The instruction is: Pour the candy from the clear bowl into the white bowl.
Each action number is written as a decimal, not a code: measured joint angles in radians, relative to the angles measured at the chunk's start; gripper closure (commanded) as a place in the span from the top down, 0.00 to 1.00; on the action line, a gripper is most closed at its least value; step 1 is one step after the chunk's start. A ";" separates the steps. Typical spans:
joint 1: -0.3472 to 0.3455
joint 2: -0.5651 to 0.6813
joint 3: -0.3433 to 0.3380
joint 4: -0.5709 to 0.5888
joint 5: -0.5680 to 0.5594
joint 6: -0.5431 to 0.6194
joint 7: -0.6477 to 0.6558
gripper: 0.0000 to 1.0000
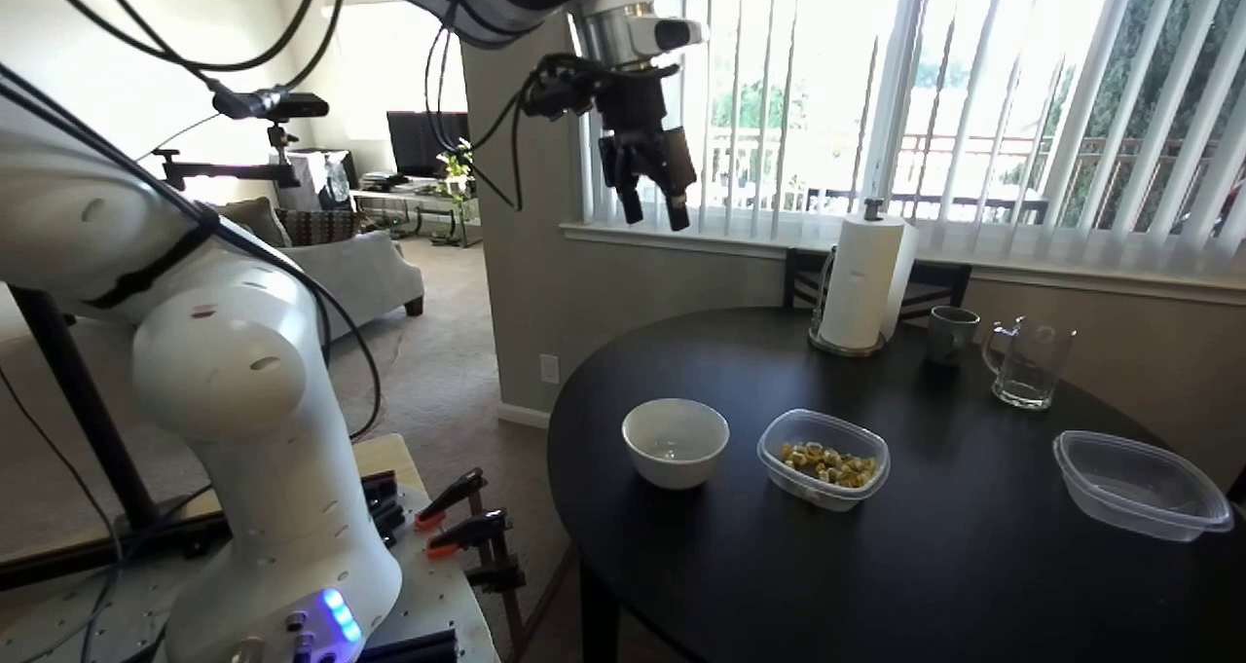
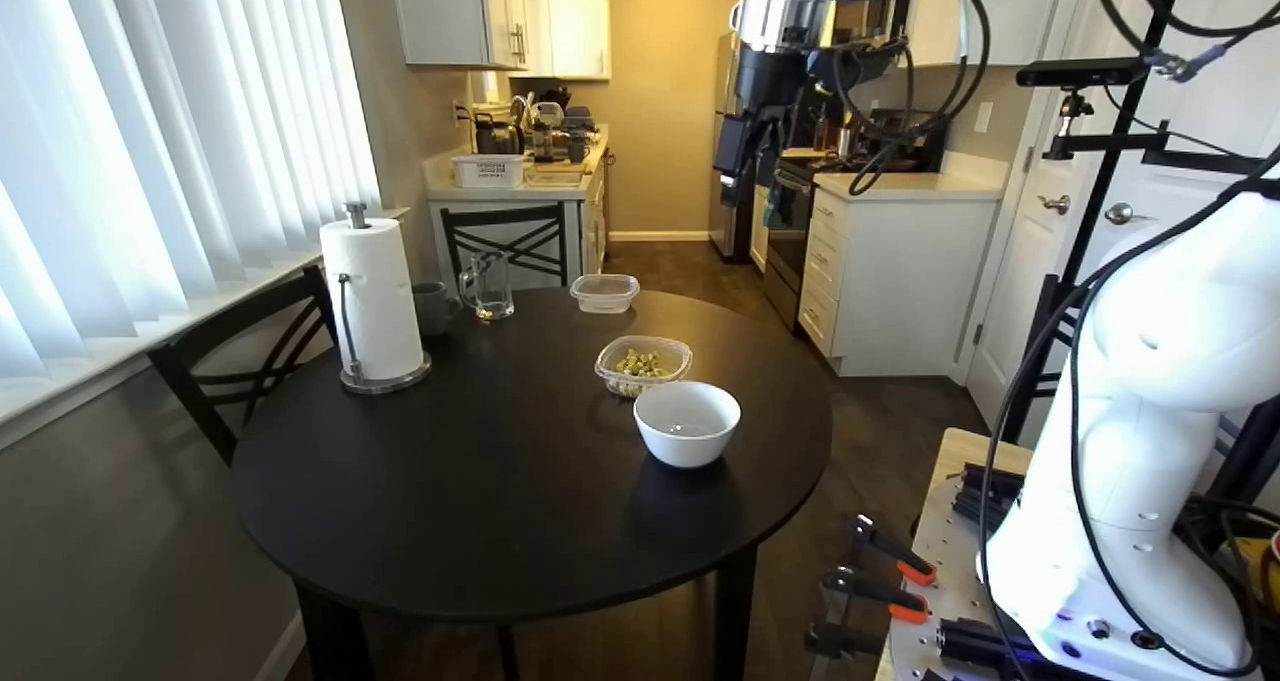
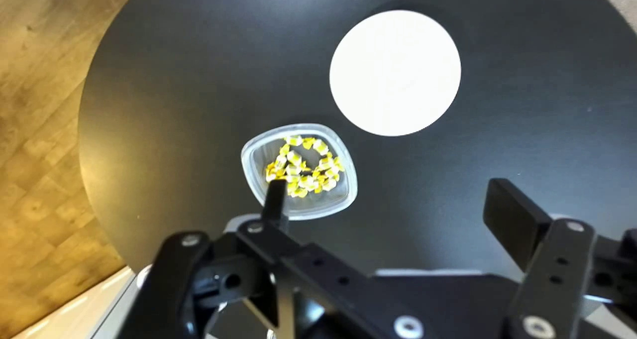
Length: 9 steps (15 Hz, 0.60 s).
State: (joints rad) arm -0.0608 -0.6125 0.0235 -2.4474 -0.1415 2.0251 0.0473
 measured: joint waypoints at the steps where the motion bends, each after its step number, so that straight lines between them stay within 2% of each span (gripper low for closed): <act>1: -0.004 0.059 0.013 0.037 -0.046 0.015 0.007 1.00; 4: -0.016 0.253 0.034 0.158 -0.170 0.011 0.016 1.00; 9: -0.015 0.596 0.020 0.345 -0.302 -0.062 0.015 1.00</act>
State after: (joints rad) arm -0.0757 -0.0166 0.0433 -2.1022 -0.4431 1.9633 0.0619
